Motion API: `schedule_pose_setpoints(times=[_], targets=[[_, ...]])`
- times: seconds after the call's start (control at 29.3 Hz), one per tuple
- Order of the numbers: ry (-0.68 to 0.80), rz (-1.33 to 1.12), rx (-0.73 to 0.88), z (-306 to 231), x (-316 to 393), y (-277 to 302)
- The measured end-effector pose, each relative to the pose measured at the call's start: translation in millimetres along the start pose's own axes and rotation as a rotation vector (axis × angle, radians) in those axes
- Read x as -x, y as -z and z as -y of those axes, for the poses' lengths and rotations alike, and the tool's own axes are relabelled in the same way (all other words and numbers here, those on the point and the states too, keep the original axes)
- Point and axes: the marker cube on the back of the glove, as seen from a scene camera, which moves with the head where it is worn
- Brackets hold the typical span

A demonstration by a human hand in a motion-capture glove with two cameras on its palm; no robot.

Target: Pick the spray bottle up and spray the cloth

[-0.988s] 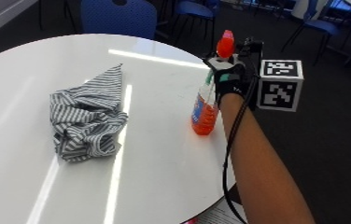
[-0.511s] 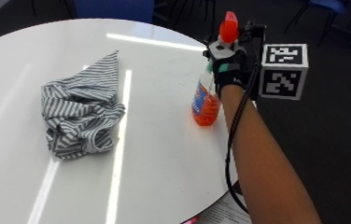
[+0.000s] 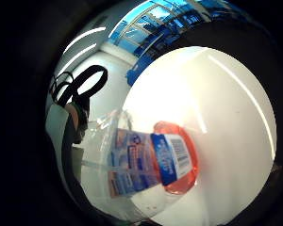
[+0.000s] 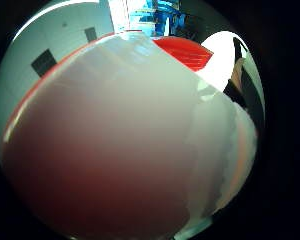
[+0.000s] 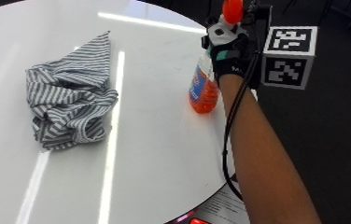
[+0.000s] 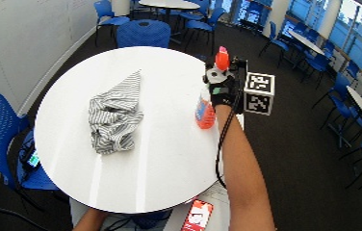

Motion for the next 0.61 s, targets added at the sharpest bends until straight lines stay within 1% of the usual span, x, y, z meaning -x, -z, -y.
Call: schedule_pose_setpoints(times=[0.61], targets=[[-0.094,-0.043,-0.044,-11.3,-63.7,-12.4]])
